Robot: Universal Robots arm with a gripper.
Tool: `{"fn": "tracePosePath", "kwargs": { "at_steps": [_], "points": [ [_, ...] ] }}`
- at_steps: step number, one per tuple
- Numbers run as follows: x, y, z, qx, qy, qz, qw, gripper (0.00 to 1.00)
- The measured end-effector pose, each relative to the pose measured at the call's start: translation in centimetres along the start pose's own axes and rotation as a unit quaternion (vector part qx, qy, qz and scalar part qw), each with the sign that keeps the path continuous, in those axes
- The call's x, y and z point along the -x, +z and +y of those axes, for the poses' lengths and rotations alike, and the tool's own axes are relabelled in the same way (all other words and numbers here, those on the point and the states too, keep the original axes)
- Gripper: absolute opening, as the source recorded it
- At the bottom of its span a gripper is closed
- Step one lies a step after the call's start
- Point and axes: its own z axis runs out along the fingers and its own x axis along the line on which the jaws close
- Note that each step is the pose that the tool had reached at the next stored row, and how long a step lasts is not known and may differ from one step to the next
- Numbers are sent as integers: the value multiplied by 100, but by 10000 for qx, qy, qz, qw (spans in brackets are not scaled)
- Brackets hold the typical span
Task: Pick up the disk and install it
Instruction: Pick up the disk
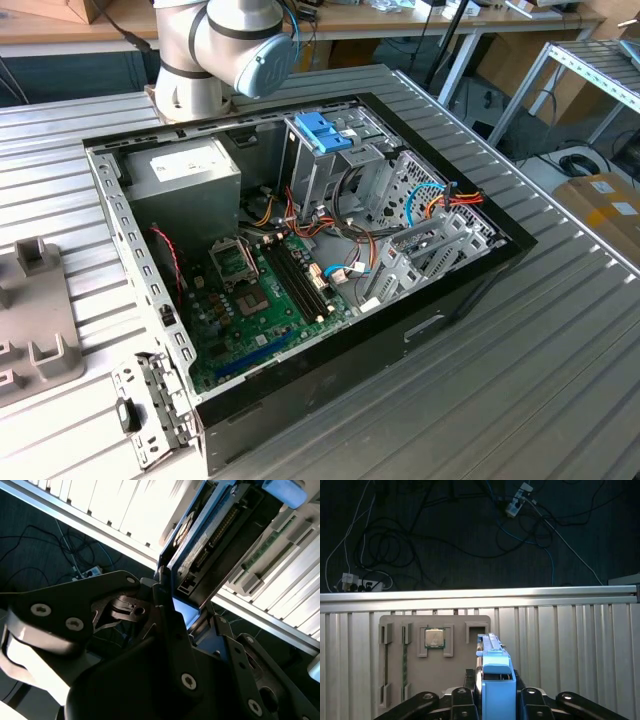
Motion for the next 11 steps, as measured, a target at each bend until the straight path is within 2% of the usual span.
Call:
{"fn": "tracePosePath", "kwargs": {
  "at_steps": [11],
  "points": [
    [2, -33, 2, 1, 0, 0, 10000, 37]
  ]
}}
